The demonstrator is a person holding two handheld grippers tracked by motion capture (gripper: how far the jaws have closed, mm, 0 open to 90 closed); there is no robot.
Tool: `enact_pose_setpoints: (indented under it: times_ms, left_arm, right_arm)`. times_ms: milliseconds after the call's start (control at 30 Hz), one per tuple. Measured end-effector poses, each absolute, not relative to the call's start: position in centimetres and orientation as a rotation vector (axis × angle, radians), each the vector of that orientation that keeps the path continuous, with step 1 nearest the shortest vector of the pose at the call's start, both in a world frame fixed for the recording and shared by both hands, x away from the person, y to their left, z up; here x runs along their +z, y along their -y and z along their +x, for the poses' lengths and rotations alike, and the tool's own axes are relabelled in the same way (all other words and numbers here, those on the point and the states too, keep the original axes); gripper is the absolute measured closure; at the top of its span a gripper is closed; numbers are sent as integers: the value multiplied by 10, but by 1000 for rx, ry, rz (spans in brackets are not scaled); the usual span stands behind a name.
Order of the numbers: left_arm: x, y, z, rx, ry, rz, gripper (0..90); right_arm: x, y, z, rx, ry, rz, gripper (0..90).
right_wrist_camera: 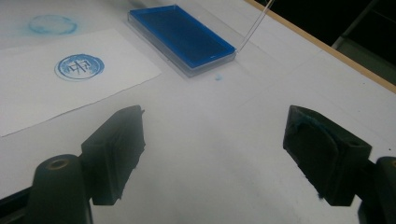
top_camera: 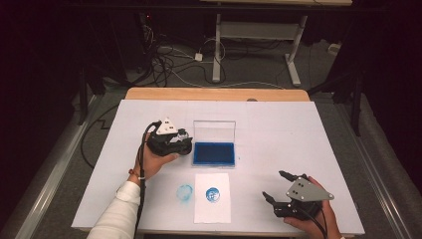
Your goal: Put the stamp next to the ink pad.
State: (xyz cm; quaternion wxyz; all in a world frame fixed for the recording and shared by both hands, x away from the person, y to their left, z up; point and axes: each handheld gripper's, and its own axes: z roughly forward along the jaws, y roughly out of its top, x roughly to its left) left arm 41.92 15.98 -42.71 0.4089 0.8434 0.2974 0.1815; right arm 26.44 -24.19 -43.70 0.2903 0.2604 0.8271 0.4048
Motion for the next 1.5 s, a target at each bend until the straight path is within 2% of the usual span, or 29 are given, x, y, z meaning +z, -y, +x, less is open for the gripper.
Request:
enact_pose_setpoints:
  times_ms: [300,467,1100,1500]
  left_arm:
    - [-439,-161,424,421,-792,2116,543]
    - [-443,-155,423,461,-781,2167,543]
    - [-452,-160,422,423,-786,2165,539]
    - [-445,-159,415,447,-748,2163,465]
  right_arm:
    - [-438,241,264,1077,-2215,693,210]
    - [-438,241,265,1068,-2222,687,210]
    - [-440,240,265,1062,-2238,692,211]
    - [-440,239,264,1060,-2239,686,211]
